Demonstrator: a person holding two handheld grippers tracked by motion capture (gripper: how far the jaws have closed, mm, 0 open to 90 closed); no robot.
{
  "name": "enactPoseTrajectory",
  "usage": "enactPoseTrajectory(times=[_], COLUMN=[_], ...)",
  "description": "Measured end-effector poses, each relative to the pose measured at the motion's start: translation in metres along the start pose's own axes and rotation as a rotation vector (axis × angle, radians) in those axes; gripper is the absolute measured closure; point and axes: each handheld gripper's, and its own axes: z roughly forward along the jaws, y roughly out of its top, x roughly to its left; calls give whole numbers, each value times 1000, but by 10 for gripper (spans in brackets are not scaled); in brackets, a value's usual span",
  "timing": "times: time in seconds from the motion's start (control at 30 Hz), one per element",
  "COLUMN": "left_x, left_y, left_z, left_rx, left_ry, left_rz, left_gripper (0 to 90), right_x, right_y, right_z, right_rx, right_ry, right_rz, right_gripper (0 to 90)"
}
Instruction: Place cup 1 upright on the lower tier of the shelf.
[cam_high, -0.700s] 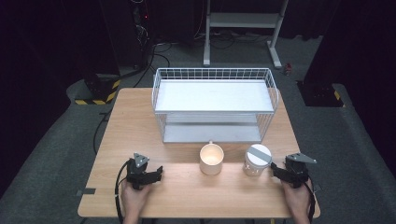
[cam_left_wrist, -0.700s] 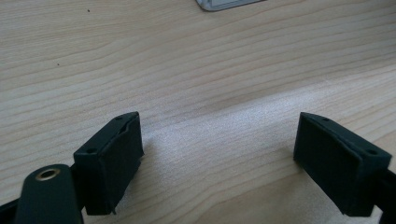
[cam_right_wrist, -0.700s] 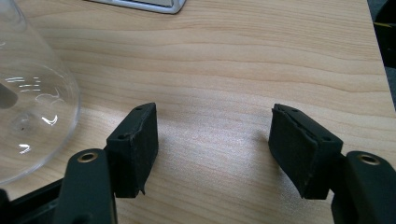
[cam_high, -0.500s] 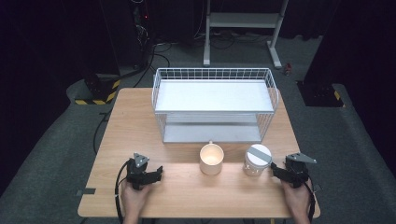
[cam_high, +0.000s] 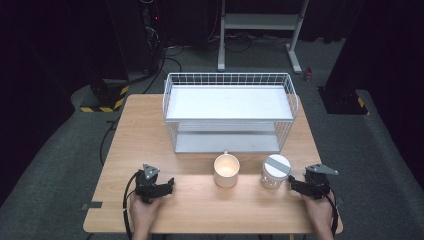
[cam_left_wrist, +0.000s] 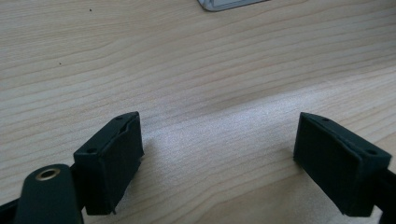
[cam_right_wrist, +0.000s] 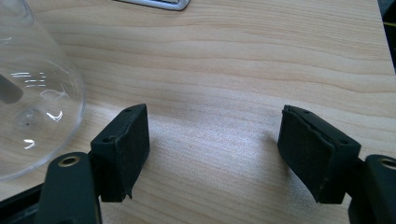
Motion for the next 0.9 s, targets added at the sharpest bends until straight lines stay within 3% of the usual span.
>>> enactPoseTrajectory(times=[0.23,0.9], left_x=[0,0], left_y=[0,0], left_z=[0,0], left_rx=[1,1], left_ry=[0,1], left_rz=[1,0], left_gripper=[158,158], right_x=[0,1], right_y=[-1,-17], right_z=[-1,-20], right_rx=[15,-35], right_ry=[-14,-4], right_rz=[19,24], right_gripper=[155,157])
